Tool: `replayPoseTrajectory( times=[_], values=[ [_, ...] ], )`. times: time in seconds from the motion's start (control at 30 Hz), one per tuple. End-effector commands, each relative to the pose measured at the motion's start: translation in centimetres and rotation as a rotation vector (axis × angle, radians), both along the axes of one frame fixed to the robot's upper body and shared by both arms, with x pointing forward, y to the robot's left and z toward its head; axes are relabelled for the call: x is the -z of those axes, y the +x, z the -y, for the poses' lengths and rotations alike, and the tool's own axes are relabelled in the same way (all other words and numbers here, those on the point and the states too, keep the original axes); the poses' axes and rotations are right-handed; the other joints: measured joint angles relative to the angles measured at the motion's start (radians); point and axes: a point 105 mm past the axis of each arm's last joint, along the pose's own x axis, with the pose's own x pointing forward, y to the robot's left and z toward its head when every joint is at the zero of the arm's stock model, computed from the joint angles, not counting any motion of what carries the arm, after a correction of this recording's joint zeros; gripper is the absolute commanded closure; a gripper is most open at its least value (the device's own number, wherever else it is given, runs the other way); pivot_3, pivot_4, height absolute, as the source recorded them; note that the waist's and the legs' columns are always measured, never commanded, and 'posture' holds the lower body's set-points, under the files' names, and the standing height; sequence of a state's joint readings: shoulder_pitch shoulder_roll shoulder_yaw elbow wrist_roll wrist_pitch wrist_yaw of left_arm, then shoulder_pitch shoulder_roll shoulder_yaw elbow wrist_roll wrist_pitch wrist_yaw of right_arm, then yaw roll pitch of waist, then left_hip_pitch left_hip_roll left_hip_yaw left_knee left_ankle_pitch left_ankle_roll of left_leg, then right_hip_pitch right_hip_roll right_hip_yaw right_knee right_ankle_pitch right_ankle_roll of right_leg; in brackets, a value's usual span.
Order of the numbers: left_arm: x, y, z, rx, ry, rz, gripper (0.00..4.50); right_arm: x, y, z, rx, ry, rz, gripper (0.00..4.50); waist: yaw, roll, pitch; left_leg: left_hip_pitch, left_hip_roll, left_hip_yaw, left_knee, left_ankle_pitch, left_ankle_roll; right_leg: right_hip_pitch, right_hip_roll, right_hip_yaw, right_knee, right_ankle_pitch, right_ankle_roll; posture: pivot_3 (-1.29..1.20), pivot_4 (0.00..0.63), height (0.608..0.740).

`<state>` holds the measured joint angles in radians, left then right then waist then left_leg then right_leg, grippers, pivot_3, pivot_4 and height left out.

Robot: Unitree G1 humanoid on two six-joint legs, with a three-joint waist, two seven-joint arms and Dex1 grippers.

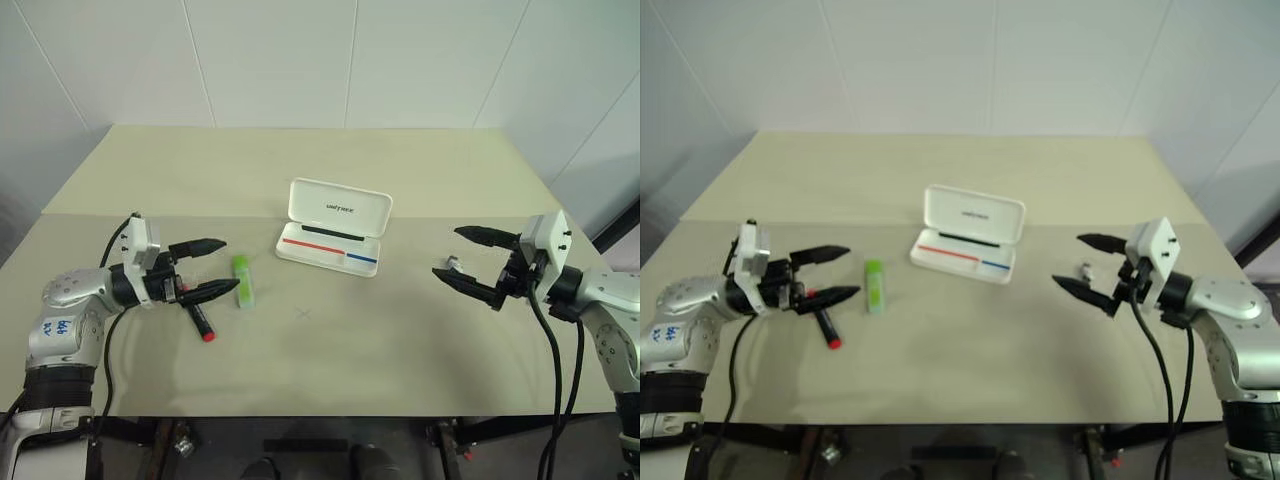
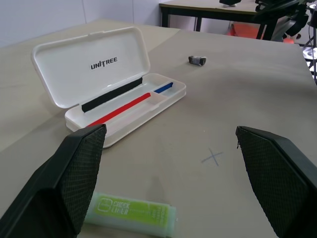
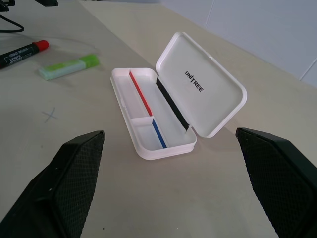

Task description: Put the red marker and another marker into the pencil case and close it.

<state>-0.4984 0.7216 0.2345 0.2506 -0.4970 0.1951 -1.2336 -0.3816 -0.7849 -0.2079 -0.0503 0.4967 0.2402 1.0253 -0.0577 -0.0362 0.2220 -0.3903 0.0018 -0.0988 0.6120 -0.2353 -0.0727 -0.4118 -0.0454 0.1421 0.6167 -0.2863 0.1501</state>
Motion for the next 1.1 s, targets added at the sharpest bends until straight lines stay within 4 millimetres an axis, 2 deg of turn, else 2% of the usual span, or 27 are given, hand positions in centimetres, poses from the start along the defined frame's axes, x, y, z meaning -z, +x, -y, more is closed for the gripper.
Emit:
replayPoseTrajectory(
  times=[0.03, 0.17, 0.27, 0.33, 0.43, 0.57, 0.8, 0.97, 1.1],
  values=[
    [-1.5, -0.3, -0.3, -0.007, 0.012, 0.059, 0.01, -1.0, 0.0, -0.9, -0.037, 0.0, 0.051, 0.0, -0.001, 0.0, 0.0, 0.0, 0.0, 0.0, 0.0, 0.0, 0.0, 0.0, 0.0, 0.0, 0.0, 0.0, 0.0, 0.0, 0.15, 0.74],
    [-1.1, -0.2, 0.3, 0.013, 0.043, 0.06, 0.01, -0.7, -0.1, -2.5, -0.1, 0.008, 0.019, 0.0, -0.002, 0.0, 0.0, 0.0, 0.0, 0.0, 0.0, 0.0, 0.0, 0.0, 0.0, 0.0, 0.0, 0.0, 0.0, 0.0, 0.15, 0.74],
    [-1.5, 0.1, 0.5, 0.018, 0.058, 0.061, 0.01, -1.2, 0.0, -3.8, -0.145, 0.006, 0.003, 0.0, -0.002, 0.0, 0.0, 0.0, 0.0, 0.0, 0.0, 0.0, 0.0, 0.0, 0.0, 0.0, 0.001, 0.0, 0.0, 0.0, 0.15, 0.74],
    [-2.0, 0.6, 0.2, -0.011, 0.059, 0.073, 0.01, -1.1, 0.8, -4.6, -0.159, -0.022, -0.011, 0.0, -0.001, 0.0, 0.0, 0.0, 0.0, 0.0, 0.0, 0.0, 0.0, 0.0, 0.0, 0.0, 0.001, 0.0, 0.0, 0.0, 0.15, 0.74],
    [-2.6, 1.4, -0.1, -0.064, 0.03, 0.075, 0.01, -0.6, 1.8, -6.3, -0.209, -0.079, -0.031, 0.0, -0.004, 0.0, 0.0, 0.0, 0.0, 0.0, 0.001, 0.0, 0.0, 0.0, 0.0, 0.0, 0.001, 0.0, 0.0, 0.0, 0.15, 0.74],
    [-2.4, 1.8, 0.4, -0.102, 0.053, 0.091, 0.01, 0.9, 2.3, -7.8, -0.288, -0.162, -0.112, 0.0, -0.003, 0.0, 0.0, 0.0, 0.0, 0.0, 0.0, 0.0, 0.0, -0.001, 0.0, -0.001, 0.002, 0.0, 0.0, 0.0, 0.15, 0.74],
    [-1.8, 3.3, 1.1, -0.179, 0.058, 0.105, 0.01, 3.8, 4.8, -8.3, -0.265, -0.336, -0.18, 0.0, -0.001, 0.0, 0.0, -0.001, 0.0, -0.001, 0.0, -0.001, -0.001, -0.002, 0.0, -0.001, 0.003, 0.0, 0.001, 0.0, 0.15, 0.74],
    [-1.5, 4.0, 2.2, -0.171, 0.069, 0.111, 0.01, 4.5, 6.1, -8.1, -0.236, -0.4, -0.171, 0.0, -0.002, 0.0, 0.0, -0.001, 0.0, -0.001, 0.001, -0.001, -0.001, -0.002, 0.0, -0.002, 0.004, 0.0, 0.0, 0.0, 0.15, 0.74],
    [-1.7, 4.0, 2.7, -0.165, 0.049, 0.114, 0.0, 4.5, 6.2, -8.3, -0.262, -0.411, -0.17, 0.91, -0.007, 0.0, 0.0, -0.001, 0.0, -0.001, 0.0, -0.001, -0.001, -0.003, 0.0, -0.001, 0.004, 0.0, 0.001, 0.0, 0.15, 0.74]
  ],
)
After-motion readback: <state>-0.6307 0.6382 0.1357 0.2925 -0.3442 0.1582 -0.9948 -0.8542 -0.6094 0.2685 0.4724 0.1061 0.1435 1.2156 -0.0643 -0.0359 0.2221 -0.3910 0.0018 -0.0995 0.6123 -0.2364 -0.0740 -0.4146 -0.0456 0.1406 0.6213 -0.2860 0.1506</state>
